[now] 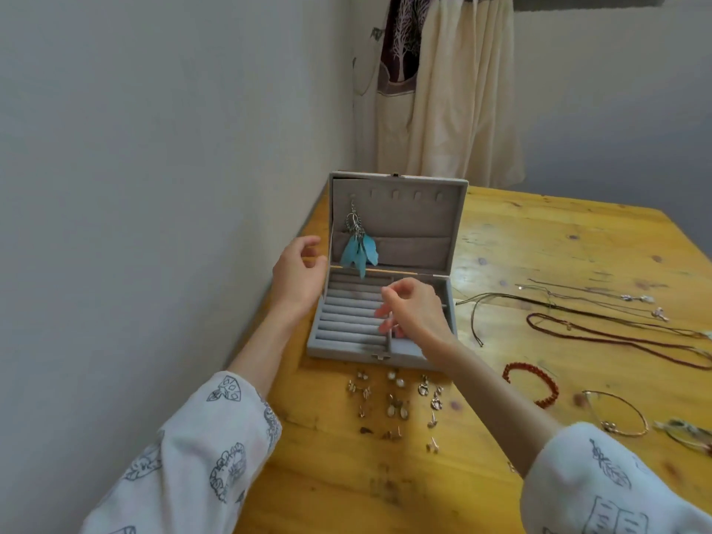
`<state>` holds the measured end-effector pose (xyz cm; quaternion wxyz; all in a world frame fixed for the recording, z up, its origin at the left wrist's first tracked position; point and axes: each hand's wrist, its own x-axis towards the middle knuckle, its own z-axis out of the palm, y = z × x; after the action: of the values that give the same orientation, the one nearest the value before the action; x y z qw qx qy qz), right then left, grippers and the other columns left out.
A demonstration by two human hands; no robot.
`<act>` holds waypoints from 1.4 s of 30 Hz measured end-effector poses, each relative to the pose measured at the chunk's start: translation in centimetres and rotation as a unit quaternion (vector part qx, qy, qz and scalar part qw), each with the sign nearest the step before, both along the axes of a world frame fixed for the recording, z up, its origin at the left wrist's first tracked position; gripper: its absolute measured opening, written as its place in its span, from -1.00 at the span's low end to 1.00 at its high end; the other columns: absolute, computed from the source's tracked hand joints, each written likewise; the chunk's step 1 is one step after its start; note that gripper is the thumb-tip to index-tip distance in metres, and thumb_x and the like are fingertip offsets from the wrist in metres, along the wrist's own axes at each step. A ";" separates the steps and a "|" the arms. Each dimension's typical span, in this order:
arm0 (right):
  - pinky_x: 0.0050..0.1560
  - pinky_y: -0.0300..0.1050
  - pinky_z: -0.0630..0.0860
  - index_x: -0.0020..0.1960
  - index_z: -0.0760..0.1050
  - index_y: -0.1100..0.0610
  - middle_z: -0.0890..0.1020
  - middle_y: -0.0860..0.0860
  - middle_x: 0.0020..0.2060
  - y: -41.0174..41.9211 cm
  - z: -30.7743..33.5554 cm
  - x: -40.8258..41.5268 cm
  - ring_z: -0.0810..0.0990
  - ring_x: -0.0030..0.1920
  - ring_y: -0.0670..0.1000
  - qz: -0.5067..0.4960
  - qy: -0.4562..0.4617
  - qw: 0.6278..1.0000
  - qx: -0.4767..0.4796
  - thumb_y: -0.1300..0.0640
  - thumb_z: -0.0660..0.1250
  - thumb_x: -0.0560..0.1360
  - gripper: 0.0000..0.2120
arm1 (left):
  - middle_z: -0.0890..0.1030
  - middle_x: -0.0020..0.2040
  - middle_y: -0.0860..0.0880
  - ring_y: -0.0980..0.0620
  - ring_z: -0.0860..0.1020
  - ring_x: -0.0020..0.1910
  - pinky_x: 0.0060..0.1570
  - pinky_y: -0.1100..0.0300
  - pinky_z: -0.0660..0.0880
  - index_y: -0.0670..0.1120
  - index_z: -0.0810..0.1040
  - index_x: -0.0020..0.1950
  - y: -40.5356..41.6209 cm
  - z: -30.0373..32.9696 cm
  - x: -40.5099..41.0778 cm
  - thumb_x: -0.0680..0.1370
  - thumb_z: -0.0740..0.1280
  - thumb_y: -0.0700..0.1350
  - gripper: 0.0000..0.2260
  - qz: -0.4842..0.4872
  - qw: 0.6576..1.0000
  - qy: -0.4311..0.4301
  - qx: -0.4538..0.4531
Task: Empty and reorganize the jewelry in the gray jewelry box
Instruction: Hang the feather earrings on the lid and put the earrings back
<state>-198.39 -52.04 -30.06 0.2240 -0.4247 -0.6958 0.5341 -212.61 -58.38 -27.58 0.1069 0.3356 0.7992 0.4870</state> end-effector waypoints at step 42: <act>-0.09 -0.14 0.50 -0.02 0.60 0.06 0.62 -0.01 -0.13 1.6 -1.3 -3.2 0.54 -0.12 -0.06 0.091 -0.126 0.967 0.202 0.05 0.31 0.50 -0.86 | 0.53 0.18 -0.03 -0.07 0.37 0.28 0.34 -0.09 0.25 -0.01 0.63 -0.03 -0.9 -3.8 -0.7 0.49 0.34 -0.02 -0.87 0.004 0.994 0.025 -0.106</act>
<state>-201.56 -50.42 -31.36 0.1655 -0.3694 -0.8476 0.3431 -213.31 -59.30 -31.42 0.1201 0.3315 0.8498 0.3919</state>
